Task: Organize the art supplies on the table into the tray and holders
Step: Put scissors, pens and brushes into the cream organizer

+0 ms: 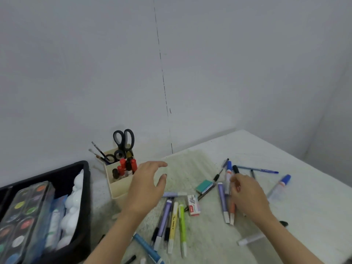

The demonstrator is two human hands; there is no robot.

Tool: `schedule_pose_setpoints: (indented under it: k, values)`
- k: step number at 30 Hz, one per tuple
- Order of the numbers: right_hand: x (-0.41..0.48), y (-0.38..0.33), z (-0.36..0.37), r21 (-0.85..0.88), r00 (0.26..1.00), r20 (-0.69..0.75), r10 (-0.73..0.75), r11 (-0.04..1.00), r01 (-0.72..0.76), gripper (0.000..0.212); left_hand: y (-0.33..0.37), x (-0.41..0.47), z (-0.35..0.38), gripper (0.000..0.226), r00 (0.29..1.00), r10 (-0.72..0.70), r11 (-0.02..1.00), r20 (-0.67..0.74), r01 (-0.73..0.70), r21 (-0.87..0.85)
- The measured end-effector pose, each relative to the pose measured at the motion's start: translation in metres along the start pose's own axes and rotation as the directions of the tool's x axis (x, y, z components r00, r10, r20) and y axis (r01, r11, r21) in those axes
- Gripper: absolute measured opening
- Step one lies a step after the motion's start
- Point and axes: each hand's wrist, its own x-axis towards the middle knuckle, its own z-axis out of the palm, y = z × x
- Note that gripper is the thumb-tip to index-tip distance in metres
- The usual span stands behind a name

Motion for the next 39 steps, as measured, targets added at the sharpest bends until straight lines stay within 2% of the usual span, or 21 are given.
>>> schedule_pose_setpoints:
  k: [4, 7, 12, 15, 18, 20, 22, 26, 30, 33, 36, 39]
  values:
    - [-0.004, 0.033, -0.021, -0.152, 0.997, 0.042, 0.059, 0.987, -0.052, 0.024, 0.016, -0.006, 0.050, 0.028, 0.990, 0.006, 0.999, 0.142, -0.001, -0.036]
    - [-0.007, 0.050, -0.026, -0.203, 0.995, 0.075, 0.071, 0.978, -0.055, 0.027, 0.026, -0.004, 0.086, 0.027, 0.973, 0.002, 0.998, 0.231, 0.011, -0.054]
    - [-0.015, 0.069, -0.042, -0.072, 0.993, 0.010, 0.117, 0.991, -0.116, 0.026, 0.050, 0.008, 0.135, 0.023, 0.944, 0.014, 0.998, 0.331, 0.009, -0.067]
    - [-0.019, 0.085, -0.051, -0.089, 0.981, -0.004, 0.194, 0.977, -0.193, 0.033, 0.066, 0.018, 0.153, 0.025, 0.934, -0.007, 0.999, 0.357, 0.023, -0.042]
    - [-0.016, 0.094, -0.053, -0.142, 0.964, 0.078, 0.255, 0.960, -0.242, 0.043, 0.077, 0.030, 0.170, 0.032, 0.934, -0.005, 1.000, 0.358, 0.009, -0.009]
    - [-0.014, 0.096, -0.052, -0.067, 0.954, 0.076, 0.289, 0.956, -0.284, 0.035, 0.084, 0.039, 0.180, 0.034, 0.928, -0.003, 0.998, 0.373, -0.021, 0.061]
    - [-0.011, 0.099, -0.053, -0.017, 0.942, 0.004, 0.337, 0.941, -0.337, 0.018, 0.089, 0.045, 0.186, 0.029, 0.921, -0.023, 0.994, 0.388, -0.020, 0.107]
    - [-0.010, 0.113, -0.054, -0.057, 0.917, -0.045, 0.396, 0.915, -0.398, 0.022, 0.089, 0.051, 0.189, 0.017, 0.916, -0.147, 0.988, 0.373, 0.116, 0.103]
    - [-0.011, 0.114, -0.062, 0.086, 0.914, -0.065, 0.401, 0.914, -0.395, 0.008, 0.086, 0.049, 0.179, 0.007, 0.918, -0.190, 0.978, 0.348, 0.208, -0.013]
    - [-0.012, 0.099, -0.070, 0.307, 0.922, -0.081, 0.378, 0.890, -0.338, 0.008, 0.084, 0.049, 0.161, 0.001, 0.927, -0.225, 0.944, 0.299, 0.284, -0.171]
    - [-0.011, 0.066, -0.077, 0.502, 0.936, 0.012, 0.353, 0.807, -0.311, 0.009, 0.079, 0.047, 0.132, 0.005, 0.922, -0.278, 0.892, 0.271, 0.352, -0.282]
    - [-0.011, 0.032, -0.069, 0.568, 0.975, 0.098, 0.200, 0.793, -0.220, 0.018, 0.068, 0.042, 0.092, 0.004, 0.920, -0.313, 0.850, 0.234, 0.382, -0.363]
